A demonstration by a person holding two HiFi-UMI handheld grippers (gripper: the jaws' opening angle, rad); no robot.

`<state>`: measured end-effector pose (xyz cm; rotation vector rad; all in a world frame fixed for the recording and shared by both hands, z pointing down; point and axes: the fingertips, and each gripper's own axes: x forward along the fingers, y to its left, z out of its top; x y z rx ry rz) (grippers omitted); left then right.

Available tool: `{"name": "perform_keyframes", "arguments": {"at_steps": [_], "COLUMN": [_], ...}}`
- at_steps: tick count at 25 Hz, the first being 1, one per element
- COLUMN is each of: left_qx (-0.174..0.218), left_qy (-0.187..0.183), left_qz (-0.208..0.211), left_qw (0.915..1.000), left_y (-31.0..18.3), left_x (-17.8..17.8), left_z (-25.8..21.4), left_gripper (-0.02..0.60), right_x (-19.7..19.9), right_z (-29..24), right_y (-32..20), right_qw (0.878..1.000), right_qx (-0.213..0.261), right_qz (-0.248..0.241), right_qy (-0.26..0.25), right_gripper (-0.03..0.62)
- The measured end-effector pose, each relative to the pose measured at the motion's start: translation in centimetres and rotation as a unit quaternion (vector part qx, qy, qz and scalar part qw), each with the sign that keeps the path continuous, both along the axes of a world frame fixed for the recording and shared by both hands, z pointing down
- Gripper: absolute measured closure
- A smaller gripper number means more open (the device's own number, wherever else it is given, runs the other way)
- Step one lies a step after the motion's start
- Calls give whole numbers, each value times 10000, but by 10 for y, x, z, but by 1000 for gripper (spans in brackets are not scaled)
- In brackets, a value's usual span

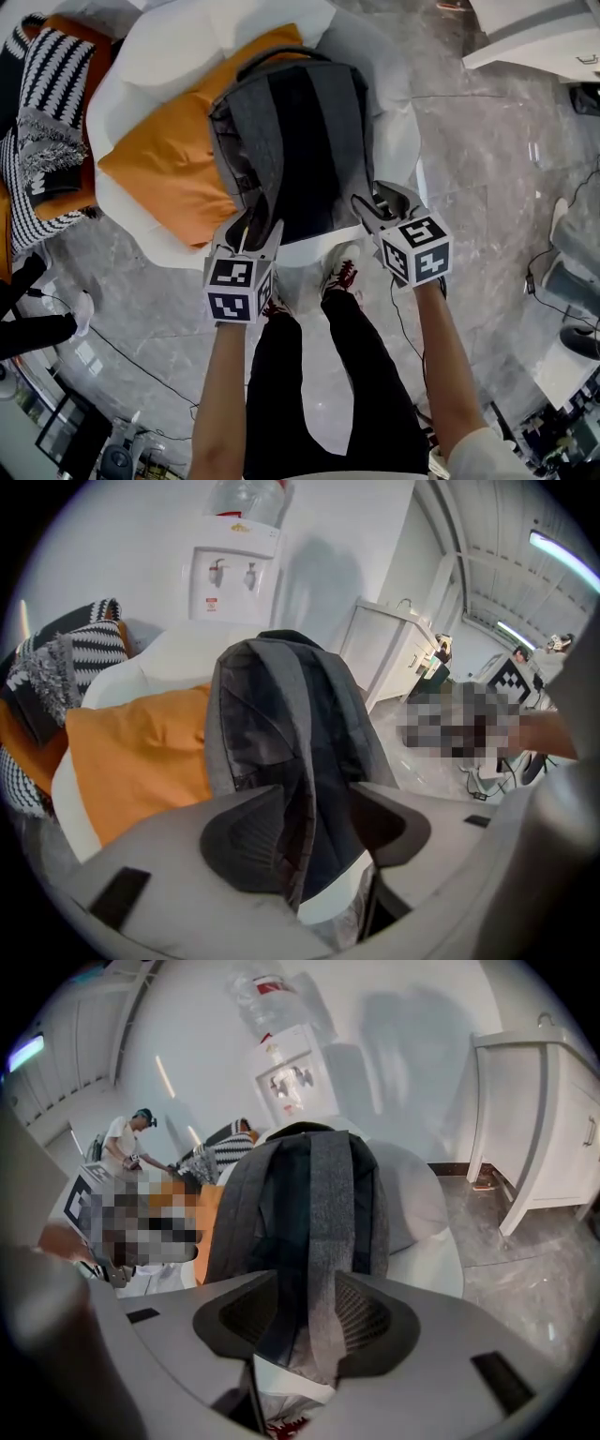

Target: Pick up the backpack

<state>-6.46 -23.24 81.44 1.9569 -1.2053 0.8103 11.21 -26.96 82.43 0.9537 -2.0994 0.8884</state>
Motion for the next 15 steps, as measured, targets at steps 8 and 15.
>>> {"name": "perform_keyframes", "arguments": {"at_steps": [8, 15], "left_qx": [-145, -185], "left_qy": [-26, 258], "left_qz": [-58, -380], "left_qw": [9999, 9988], "left_y": [-17, -37], "left_x": [1, 3], "left_z": [24, 33], "left_gripper": [341, 341], "right_x": [1, 2], "right_z": [28, 47], "right_y": [-23, -40], "right_qw": [9999, 9996], "right_qx": [-112, -242], "right_qz": [3, -14], "right_qy": [-16, -133], "right_gripper": [401, 387]}}
